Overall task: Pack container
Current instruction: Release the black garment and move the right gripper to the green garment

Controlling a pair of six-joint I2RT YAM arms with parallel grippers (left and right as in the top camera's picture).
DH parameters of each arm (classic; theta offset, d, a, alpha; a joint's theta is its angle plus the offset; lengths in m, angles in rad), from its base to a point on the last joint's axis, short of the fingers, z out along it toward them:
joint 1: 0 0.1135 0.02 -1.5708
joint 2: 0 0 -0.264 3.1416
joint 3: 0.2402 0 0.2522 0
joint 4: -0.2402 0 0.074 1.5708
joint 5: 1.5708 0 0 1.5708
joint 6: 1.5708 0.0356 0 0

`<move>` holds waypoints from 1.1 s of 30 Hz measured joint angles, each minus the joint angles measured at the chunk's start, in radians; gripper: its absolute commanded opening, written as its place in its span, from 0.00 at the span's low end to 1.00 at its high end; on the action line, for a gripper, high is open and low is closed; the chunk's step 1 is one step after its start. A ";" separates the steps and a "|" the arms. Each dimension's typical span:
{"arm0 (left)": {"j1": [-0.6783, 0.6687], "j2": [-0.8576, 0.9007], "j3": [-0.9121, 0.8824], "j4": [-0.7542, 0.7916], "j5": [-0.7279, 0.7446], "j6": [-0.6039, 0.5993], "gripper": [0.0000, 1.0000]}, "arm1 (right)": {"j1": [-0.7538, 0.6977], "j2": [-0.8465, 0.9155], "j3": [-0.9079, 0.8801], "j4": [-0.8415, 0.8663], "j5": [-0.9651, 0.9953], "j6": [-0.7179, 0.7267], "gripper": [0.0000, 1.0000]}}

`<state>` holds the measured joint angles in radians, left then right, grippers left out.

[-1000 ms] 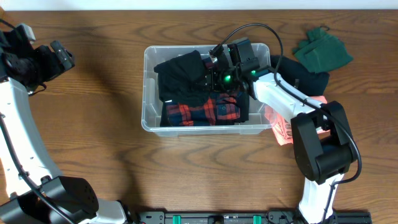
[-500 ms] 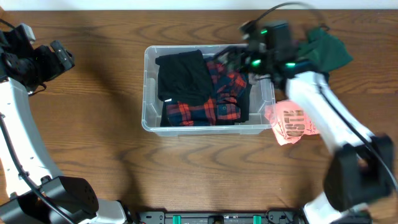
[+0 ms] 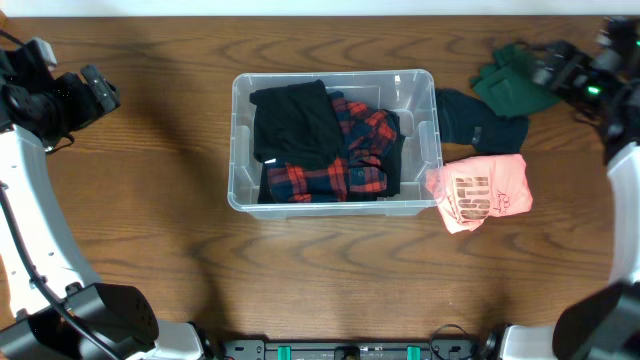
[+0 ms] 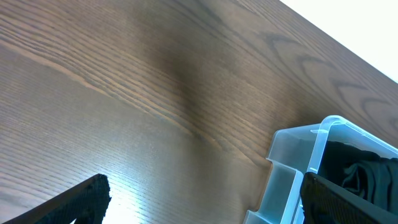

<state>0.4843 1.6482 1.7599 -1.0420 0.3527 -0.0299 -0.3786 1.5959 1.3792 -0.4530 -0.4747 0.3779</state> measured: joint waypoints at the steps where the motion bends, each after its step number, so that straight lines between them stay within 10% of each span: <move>1: 0.000 0.000 0.000 0.000 0.000 0.000 0.98 | -0.030 0.026 0.000 0.000 0.003 0.000 0.87; 17: 0.000 0.000 0.000 0.000 0.000 0.000 0.98 | -0.162 0.574 -0.002 0.312 -0.182 0.175 0.95; 33: 0.000 0.000 0.000 0.000 0.000 0.000 0.98 | -0.098 0.660 0.018 0.519 -0.289 0.357 0.91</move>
<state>0.4843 1.6482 1.7599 -1.0420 0.3523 -0.0299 -0.4770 2.2555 1.3968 0.0658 -0.7635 0.7345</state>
